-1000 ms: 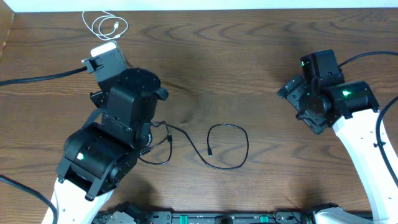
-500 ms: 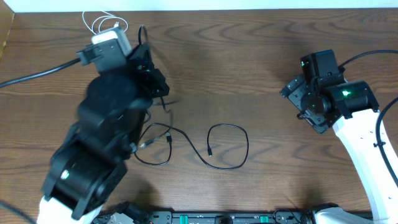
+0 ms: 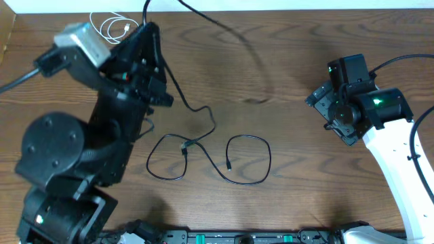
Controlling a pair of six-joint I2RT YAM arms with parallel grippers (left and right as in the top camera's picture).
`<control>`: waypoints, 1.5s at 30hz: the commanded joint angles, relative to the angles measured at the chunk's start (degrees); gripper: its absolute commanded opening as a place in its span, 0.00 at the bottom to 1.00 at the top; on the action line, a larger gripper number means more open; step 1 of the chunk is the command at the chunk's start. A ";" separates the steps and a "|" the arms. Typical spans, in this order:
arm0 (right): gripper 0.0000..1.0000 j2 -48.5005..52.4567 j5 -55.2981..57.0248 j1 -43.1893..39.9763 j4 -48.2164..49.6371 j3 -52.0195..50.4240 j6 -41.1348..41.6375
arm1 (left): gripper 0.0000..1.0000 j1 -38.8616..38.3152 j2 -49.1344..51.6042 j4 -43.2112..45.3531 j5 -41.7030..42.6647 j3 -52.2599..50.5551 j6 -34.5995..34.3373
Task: Untangle cables
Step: 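Carry the black cable to the far left with the left gripper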
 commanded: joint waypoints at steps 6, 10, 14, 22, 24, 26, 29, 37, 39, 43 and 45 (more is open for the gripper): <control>0.99 -0.13 1.16 0.02 -0.17 -0.15 -0.83 | 0.08 3.56 13.14 -7.45 0.74 15.82 4.92; 0.99 -0.13 1.18 0.02 -0.17 -0.15 -0.83 | 0.08 10.56 19.96 -13.16 0.76 22.36 5.25; 0.99 -0.13 1.18 0.02 -0.17 -0.15 -0.83 | 0.08 17.57 25.00 -14.08 0.79 23.98 4.22; 0.99 -0.13 1.18 0.02 -0.17 -0.15 -0.83 | 0.07 28.61 32.85 -13.42 1.73 23.98 2.27; 0.99 -0.13 1.18 0.02 -0.17 -0.15 -0.83 | 0.08 32.15 35.41 -12.39 7.04 23.98 2.29; 0.99 -0.13 1.18 0.02 -0.17 -0.15 -0.83 | 0.07 35.28 37.62 -11.10 13.11 23.98 2.27; 0.99 -0.13 1.18 0.02 -0.17 -0.15 -0.83 | 0.07 39.28 40.50 -10.36 17.79 23.98 0.13; 0.99 -0.13 1.16 0.02 -0.17 -0.15 -0.83 | 0.08 47.15 45.48 -11.13 20.39 23.96 -2.45; 0.99 -0.13 1.18 0.02 -0.17 -0.15 -0.83 | 0.07 48.68 46.38 -11.91 20.24 23.96 -1.62; 0.99 -0.13 1.16 0.02 -0.17 -0.15 -0.83 | 0.07 52.26 48.68 -13.75 18.40 23.96 5.33; 0.99 -0.13 1.18 0.02 -0.17 -0.15 -0.83 | 0.07 53.99 49.51 -15.52 14.53 23.96 5.31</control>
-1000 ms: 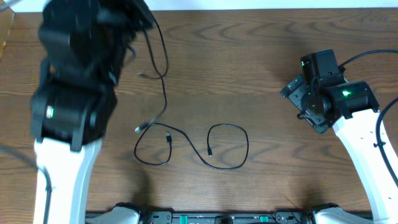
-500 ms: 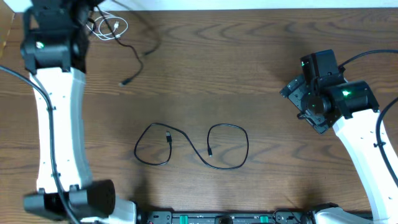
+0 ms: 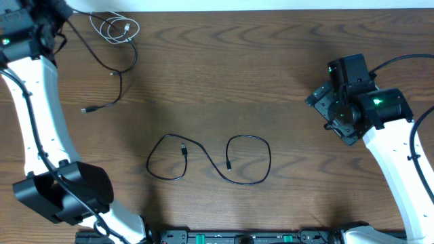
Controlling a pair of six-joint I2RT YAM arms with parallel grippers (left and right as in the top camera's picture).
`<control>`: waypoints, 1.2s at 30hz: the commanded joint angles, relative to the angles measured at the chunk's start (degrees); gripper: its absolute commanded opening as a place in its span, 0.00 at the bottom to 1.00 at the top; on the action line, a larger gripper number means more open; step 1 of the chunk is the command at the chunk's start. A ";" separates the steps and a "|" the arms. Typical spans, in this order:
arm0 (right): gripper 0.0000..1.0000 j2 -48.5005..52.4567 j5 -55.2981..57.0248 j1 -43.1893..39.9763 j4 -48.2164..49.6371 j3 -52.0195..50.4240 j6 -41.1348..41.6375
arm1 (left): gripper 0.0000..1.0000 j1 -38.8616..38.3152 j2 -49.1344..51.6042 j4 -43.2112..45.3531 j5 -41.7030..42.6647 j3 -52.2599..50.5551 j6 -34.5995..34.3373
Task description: Untangle cables
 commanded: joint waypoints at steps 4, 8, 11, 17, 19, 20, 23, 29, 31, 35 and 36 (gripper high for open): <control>0.99 -0.13 1.14 0.02 -0.17 -0.15 -0.81 | 0.07 6.45 3.85 -4.37 -10.95 1.31 3.76; 0.99 -0.13 1.14 0.02 -0.17 -0.15 -0.81 | 0.07 10.91 6.27 -5.20 -11.04 1.31 3.74; 0.99 -0.13 1.14 0.02 -0.17 -0.15 -0.81 | 0.08 13.53 8.61 -5.20 -11.06 1.27 3.78; 0.99 -0.13 1.14 0.02 -0.17 -0.15 -0.81 | 0.07 16.76 13.75 -2.10 -10.58 1.27 10.36; 0.99 -0.13 1.11 0.02 -0.17 -0.15 -0.81 | 0.08 17.03 15.02 0.28 -10.60 1.27 16.00; 0.99 -0.13 1.14 0.02 -0.17 -0.15 -0.81 | 0.08 17.05 15.69 2.38 -10.62 1.27 19.23; 0.99 -0.13 1.11 0.02 -0.17 -0.15 -0.81 | 0.09 17.79 16.46 6.10 -10.62 1.27 19.54; 0.99 -0.13 1.14 0.02 -0.17 -0.15 -0.81 | 0.93 19.85 17.86 6.51 -10.38 1.27 16.11; 0.99 -0.13 1.11 0.02 -0.17 -0.15 -0.81 | 0.93 20.22 17.94 4.81 -10.38 1.27 16.13; 0.99 -0.13 1.11 0.02 -0.17 -0.15 -0.81 | 0.93 20.20 17.94 0.15 -9.86 1.27 16.13; 0.99 -0.13 1.14 0.02 -0.17 -0.15 -0.81 | 0.93 20.09 17.94 -1.29 -8.68 1.27 16.13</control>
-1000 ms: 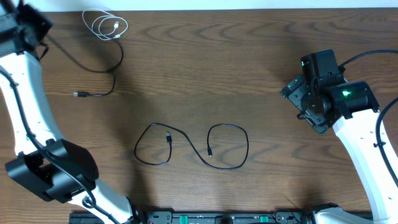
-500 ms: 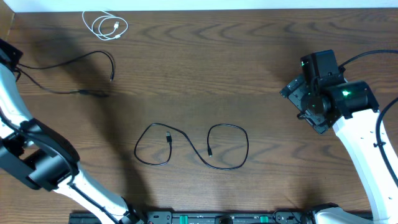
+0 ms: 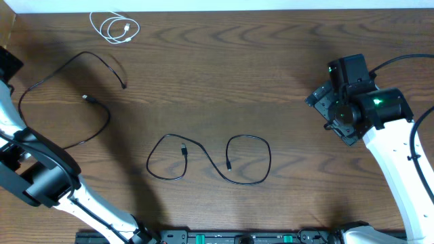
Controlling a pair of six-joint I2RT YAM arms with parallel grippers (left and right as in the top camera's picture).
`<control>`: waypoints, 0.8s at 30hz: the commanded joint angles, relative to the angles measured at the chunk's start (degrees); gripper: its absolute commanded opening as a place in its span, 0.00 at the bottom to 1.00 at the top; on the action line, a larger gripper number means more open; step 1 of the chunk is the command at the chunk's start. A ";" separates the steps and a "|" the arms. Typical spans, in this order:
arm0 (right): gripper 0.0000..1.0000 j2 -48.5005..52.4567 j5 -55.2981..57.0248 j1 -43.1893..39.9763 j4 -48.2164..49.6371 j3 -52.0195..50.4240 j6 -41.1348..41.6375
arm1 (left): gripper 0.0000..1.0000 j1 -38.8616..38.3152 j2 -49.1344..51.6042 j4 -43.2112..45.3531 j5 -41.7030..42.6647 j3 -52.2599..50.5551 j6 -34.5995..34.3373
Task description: Untangle cables
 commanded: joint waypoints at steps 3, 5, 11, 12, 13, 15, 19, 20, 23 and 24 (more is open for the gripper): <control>0.99 -0.13 1.14 0.02 -0.15 -0.15 -0.81 | 0.93 -0.55 0.94 -7.26 6.23 0.96 0.07; 0.99 -0.13 1.14 0.02 -0.15 -0.15 -0.81 | 0.93 -0.57 0.96 -9.84 6.80 0.26 0.02; 0.99 -0.13 1.14 0.02 -0.15 -0.15 -0.81 | 0.93 0.09 1.77 -19.12 -1.97 -2.91 -14.62; 0.99 -0.13 1.14 0.02 -0.15 -0.15 -0.81 | 0.93 0.28 2.01 -20.48 -2.75 -3.32 -16.65; 0.99 -0.13 1.14 0.02 -0.15 -0.15 -0.81 | 0.93 0.42 2.25 -21.33 -2.91 -4.24 -18.08; 0.99 -0.13 1.14 0.02 -0.15 -0.15 -0.81 | 0.93 0.46 2.25 -21.24 -2.93 -6.71 -18.40; 0.99 -0.13 1.14 0.02 -0.15 -0.15 -0.81 | 0.93 0.57 2.25 -20.15 -4.52 -11.45 -18.43; 0.99 -0.13 1.11 0.02 -0.15 -0.15 -0.81 | 0.93 0.61 2.25 -19.63 -4.44 -12.66 -18.53; 0.99 -0.13 1.14 0.02 -0.15 -0.15 -0.81 | 0.93 0.85 2.25 -18.40 -4.44 -16.02 -21.29; 0.99 -0.13 1.14 0.02 -0.15 -0.15 -0.81 | 0.93 1.01 2.25 -18.18 -4.42 -17.44 -24.09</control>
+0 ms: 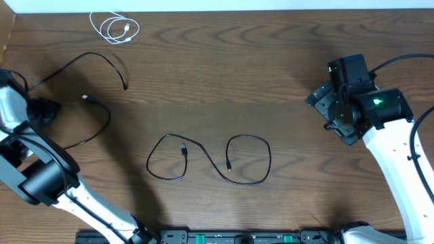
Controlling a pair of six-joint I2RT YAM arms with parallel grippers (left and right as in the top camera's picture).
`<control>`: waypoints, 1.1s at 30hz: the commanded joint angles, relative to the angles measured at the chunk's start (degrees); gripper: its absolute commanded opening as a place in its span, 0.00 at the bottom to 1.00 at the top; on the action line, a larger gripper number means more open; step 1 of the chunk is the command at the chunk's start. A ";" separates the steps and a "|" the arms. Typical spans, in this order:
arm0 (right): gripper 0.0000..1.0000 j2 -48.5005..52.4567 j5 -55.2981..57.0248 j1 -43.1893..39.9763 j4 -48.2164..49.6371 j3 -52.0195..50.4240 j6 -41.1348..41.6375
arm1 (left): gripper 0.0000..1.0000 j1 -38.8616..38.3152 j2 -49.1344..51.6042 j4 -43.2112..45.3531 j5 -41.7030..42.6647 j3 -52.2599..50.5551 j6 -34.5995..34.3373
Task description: Untangle cables
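Note:
A black cable (pixel 102 58) lies in a wide open loop at the table's left, both plug ends pointing toward the middle. My left gripper (pixel 45 109) sits at the left edge, at the loop's left side; the overhead view does not show whether its fingers hold the cable. A second black cable (pixel 227 165) rests mid-table in two joined loops, apart from the first. A white cable (pixel 114 28) is coiled at the back left. My right gripper (pixel 320 99) hovers at the right, far from every cable, its jaws not readable.
The left arm's base and links (pixel 41 177) fill the front left corner. The right arm's white link (pixel 393 169) runs down the right side. A black rail (pixel 237 237) lines the front edge. A wooden edge (pixel 7 30) shows at the far left corner.
My left gripper, then out past the left edge, now shows at the left side of the black cable's loop. That loop's left part is now partly covered. The right arm is unchanged.
First my left arm stood over the back left, with a black cable running down from it onto the middle cable. Then the arm was at the far left corner, that cable hanging apart from the middle one. Later it lay in a wide loop at left, where it stays.

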 commanded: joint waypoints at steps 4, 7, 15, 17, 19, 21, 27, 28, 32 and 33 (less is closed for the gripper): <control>0.99 -0.15 1.11 0.02 -0.15 -0.15 -0.66 | 0.93 0.66 0.87 0.31 -1.42 -4.61 -8.98; 0.99 -0.15 1.14 0.02 -0.15 -0.15 -0.66 | 0.93 0.66 0.87 -0.02 -1.40 -4.87 -9.01; 0.99 -0.15 1.14 0.02 -0.15 -0.15 -0.66 | 0.89 0.66 0.87 1.51 1.03 -9.75 -10.95; 0.99 -0.15 1.14 0.02 -0.15 -0.17 -0.66 | 0.85 0.66 0.87 2.99 3.43 -11.34 -10.93; 0.99 -0.15 1.14 0.02 -0.15 -0.15 -0.66 | 0.77 0.66 0.87 4.50 5.77 -12.76 -10.93; 0.99 -0.15 1.11 0.02 -0.15 -0.15 -0.66 | 0.72 0.59 0.87 5.11 5.92 -13.55 -11.13; 0.99 -0.15 1.14 0.02 -0.15 -0.15 -0.66 | 0.37 0.57 0.87 6.71 5.97 -14.08 -11.15; 0.99 -0.15 1.14 0.02 -0.15 -0.15 -0.66 | 0.30 0.55 0.87 7.32 5.99 -14.08 -11.15; 0.99 -0.15 1.11 0.02 -0.15 -0.15 -0.66 | 0.19 0.50 0.87 12.57 8.41 -14.05 -10.45; 0.99 -0.15 1.14 0.02 -0.15 -0.15 -0.66 | 0.18 0.50 0.87 14.67 10.67 -14.05 -9.49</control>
